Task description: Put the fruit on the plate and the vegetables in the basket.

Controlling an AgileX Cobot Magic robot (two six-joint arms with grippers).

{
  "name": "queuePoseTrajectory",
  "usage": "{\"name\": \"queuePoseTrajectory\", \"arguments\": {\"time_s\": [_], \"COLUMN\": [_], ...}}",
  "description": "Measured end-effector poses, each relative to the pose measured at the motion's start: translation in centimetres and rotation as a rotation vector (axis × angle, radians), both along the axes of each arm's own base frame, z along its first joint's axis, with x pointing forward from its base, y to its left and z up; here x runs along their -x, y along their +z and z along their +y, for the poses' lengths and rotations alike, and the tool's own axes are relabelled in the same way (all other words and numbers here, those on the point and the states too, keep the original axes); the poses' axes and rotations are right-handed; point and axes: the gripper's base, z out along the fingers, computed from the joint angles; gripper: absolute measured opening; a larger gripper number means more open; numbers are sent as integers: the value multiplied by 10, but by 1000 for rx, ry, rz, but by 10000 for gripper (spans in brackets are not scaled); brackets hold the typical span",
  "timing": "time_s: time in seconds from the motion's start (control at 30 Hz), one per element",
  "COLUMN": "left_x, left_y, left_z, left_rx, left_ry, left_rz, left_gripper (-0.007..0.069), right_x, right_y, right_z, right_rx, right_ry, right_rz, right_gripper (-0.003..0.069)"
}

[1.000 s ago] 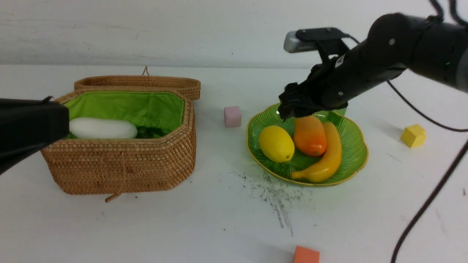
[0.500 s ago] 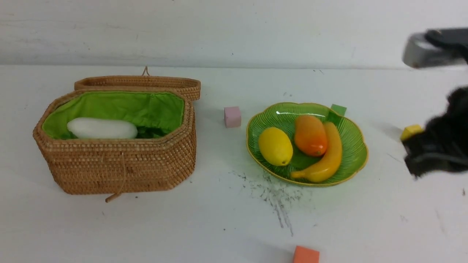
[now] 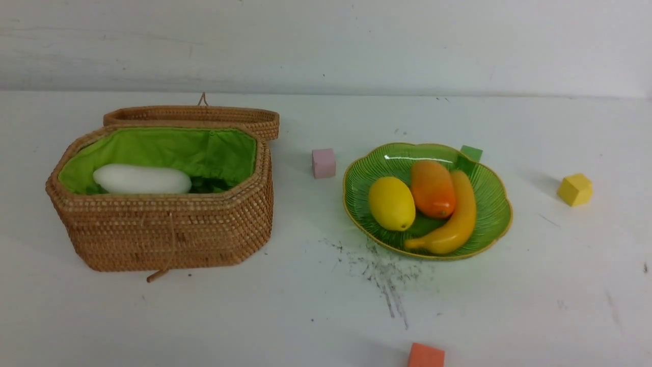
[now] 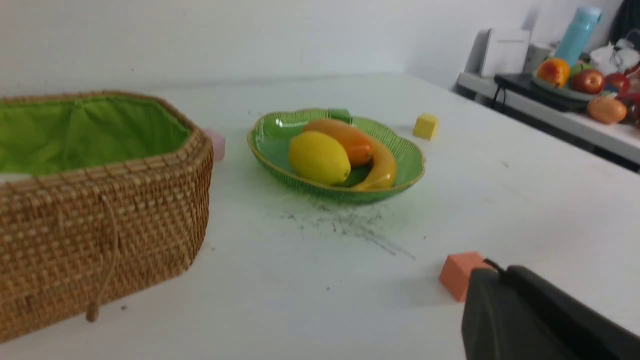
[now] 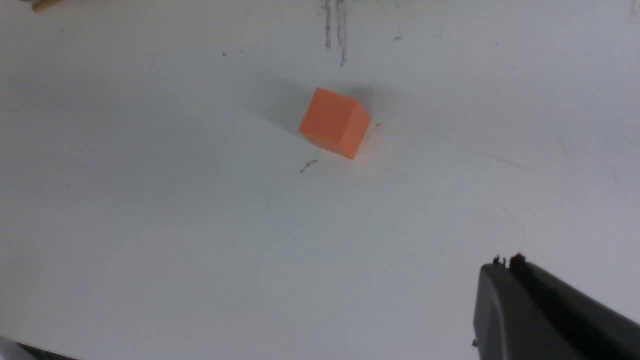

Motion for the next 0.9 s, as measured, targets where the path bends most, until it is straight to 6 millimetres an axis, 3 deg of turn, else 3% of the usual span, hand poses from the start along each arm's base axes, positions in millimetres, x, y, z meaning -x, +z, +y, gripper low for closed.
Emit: {"name": "queuePoseTrajectory", "arguments": {"time_s": [0.23, 0.43, 0.63, 0.73, 0.9], "left_x": [-6, -7, -6, -6, -6], "left_y": [-38, -54, -59, -59, -59], "left_z": [-5, -6, -5, -5, -5], "left_rx": [-80, -125, -152, -153, -155], "left_ry": [0, 3, 6, 6, 7], "left_rz": [89, 140, 171, 172, 175], "left_gripper": [-13, -13, -13, -13, -13], "right_x": [22, 24, 20, 15, 6], "right_y": [-2, -2, -13, -41, -109], "right_z": [-8, -9, -23, -30, -35], "right_rx": [-37, -34, 54, 160, 246], "right_ry": [4, 0, -171, -276, -319], "right_rz": [-89, -104, -338, -516, -532], "right_gripper": [17, 23, -13, -18, -18]}}
